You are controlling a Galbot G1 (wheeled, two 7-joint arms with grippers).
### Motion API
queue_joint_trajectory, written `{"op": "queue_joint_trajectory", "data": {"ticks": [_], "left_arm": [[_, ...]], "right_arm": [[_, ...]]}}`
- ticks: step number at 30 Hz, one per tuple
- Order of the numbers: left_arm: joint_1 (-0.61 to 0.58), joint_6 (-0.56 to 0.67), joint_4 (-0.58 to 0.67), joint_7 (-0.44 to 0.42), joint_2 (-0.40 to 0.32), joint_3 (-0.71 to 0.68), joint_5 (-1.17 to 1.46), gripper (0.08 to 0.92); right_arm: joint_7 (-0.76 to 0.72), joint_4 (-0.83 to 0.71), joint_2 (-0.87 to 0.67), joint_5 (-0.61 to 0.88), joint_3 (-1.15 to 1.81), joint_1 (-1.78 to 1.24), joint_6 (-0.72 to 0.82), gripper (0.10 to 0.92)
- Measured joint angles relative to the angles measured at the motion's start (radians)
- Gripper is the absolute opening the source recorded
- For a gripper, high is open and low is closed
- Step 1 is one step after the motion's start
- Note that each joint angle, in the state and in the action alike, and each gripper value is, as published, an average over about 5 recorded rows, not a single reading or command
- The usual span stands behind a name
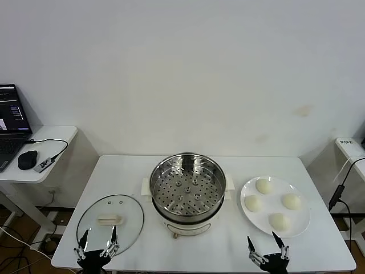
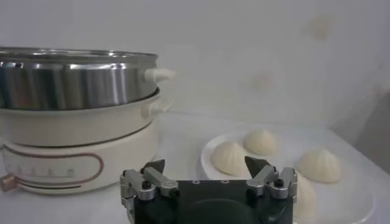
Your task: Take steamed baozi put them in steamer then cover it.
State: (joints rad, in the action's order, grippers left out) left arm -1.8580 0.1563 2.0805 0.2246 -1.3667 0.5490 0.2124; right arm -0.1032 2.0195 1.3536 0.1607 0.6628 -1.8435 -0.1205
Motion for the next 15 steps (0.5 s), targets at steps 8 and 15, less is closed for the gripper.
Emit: {"op": "queue_joint_trajectory", "data": {"ticks": [8, 15], "left_arm": [[0.024, -0.096, 0.024, 0.002, 0.018, 0.008, -0.01, 0.823], [0.053, -0.148, 0.031, 0.006, 0.029, 0.014, -0.048, 0.823]], "right_arm": [[0.009, -0.007, -0.059, -0.071, 0.038, 0.082, 0.06, 0.823], [-0.026, -0.055, -0.181, -0.242, 0.082, 0.214, 0.134, 0.823]]}}
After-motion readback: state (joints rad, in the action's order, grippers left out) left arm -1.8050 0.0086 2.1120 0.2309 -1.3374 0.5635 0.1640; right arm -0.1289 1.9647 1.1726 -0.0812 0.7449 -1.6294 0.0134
